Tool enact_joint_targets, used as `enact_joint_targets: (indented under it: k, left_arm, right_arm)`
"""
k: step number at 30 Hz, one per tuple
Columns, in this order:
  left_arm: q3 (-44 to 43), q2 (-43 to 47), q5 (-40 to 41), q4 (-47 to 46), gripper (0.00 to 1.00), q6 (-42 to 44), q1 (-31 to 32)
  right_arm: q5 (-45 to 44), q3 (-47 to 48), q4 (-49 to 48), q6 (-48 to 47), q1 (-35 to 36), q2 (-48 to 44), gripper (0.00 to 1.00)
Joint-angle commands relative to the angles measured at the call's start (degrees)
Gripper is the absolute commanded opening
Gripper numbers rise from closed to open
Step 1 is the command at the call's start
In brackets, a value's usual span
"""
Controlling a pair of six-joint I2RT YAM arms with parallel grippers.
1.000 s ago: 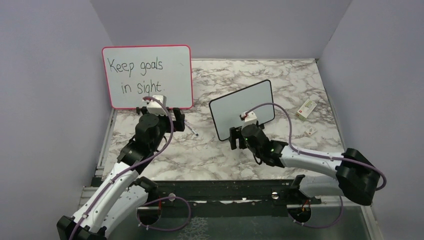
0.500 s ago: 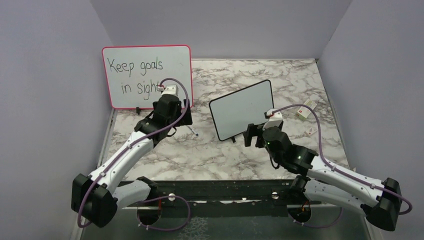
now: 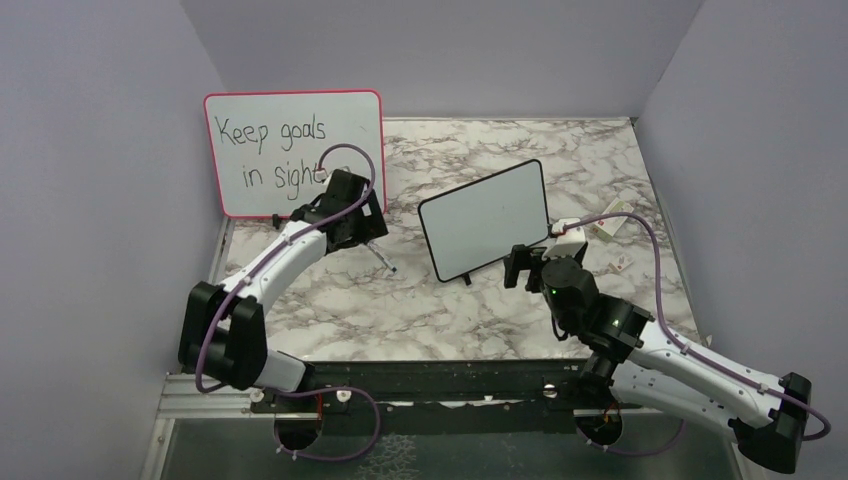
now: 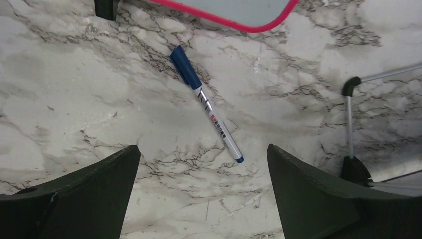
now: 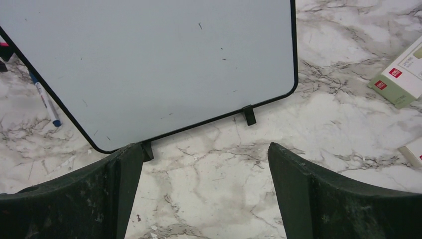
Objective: Write a sentence on the whiteboard
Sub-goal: Move the whiteboard to the center of the board, then open the whiteboard marker at the center of the board.
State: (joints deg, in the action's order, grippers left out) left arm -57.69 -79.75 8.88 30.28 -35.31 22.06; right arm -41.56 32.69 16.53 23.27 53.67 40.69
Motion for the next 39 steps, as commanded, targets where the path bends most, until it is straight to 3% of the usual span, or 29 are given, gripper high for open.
enact_joint_targets:
  k: [1,8,17,23,31,39]
  left_arm:
    - [-3.4,-6.2,-2.1,3.4,0.98,-4.4,-0.3]
    - [-8.2,-13.8,2.2,4.2,0.91,-5.6,-0.3]
    - [-12.0,-23.1,2.4,4.3,0.6,-5.2,-0.3]
    - [-12.9,-26.3,3.3,4.2,0.49,-4.8,-0.4]
    - [-12.0,-27.8,3.7,4.1,0.31,-4.5,-0.4]
    - [-9.0,-25.2,2.4,4.1,0.11,-4.5,-0.7]
  right_arm:
    - [-3.5,-1.1,-1.5,-2.2,0.2,-0.5,1.0]
    - [-3.6,-2.2,-4.3,-5.3,0.3,-1.1,1.0]
    - [-4.4,-3.8,-4.8,-4.6,0.3,-2.9,1.0]
    - [-5.1,-4.6,-4.6,-5.3,0.3,-6.3,1.0]
    - [-6.1,-4.7,-4.5,-5.7,0.3,-7.7,1.0]
    - [-1.0,-5.4,-8.6,-7.2,0.3,-7.9,1.0]
